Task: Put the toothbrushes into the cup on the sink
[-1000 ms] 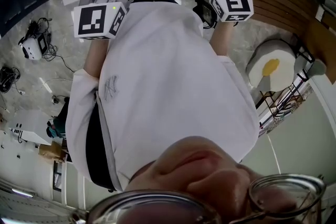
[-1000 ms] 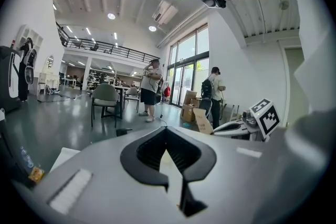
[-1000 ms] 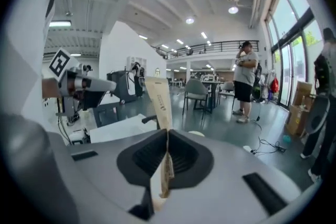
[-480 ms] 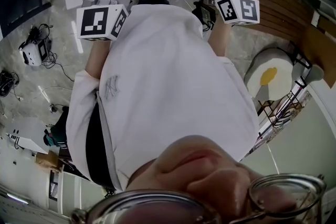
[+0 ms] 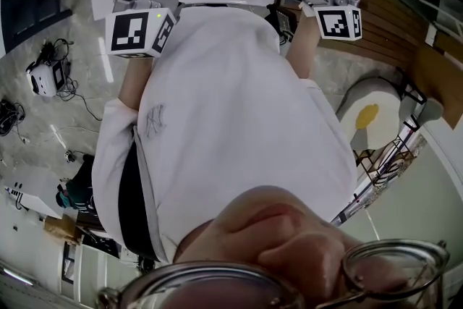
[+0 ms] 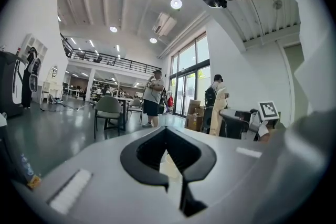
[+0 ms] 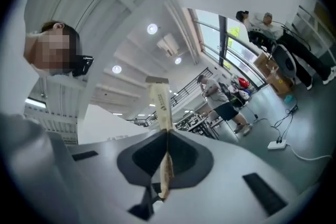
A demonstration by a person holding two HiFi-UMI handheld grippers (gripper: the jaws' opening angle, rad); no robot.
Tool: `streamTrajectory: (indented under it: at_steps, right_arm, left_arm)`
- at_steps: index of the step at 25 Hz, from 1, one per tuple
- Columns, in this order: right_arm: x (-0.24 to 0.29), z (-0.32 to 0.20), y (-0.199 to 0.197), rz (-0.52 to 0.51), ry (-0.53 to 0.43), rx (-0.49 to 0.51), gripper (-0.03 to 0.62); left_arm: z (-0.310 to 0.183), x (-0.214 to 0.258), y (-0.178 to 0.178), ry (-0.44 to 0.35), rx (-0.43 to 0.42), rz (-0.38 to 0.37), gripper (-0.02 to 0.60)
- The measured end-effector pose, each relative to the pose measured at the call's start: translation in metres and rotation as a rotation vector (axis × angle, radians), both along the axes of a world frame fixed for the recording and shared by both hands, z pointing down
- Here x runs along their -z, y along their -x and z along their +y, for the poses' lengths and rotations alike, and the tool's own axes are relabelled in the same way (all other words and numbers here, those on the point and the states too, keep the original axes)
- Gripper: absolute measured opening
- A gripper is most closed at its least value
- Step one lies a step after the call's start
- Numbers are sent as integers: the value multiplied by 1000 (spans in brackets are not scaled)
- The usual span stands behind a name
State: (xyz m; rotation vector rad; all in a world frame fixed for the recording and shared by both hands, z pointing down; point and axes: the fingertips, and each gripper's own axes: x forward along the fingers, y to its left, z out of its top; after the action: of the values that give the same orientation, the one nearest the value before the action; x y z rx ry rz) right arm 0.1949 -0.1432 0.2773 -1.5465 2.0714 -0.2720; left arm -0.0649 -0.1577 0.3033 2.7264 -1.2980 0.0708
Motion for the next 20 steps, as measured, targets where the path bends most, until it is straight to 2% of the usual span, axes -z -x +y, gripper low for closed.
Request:
streamTrajectory:
  at_steps: [4, 20]
  right_arm:
    - [4, -8, -12, -51, -23, -12, 14]
    - [7, -40, -19, -4, -28, -5, 12]
  left_arm:
    - [-10, 1, -2, -3, 10, 5, 6]
    - [-35, -2, -16, 6, 8, 19, 6]
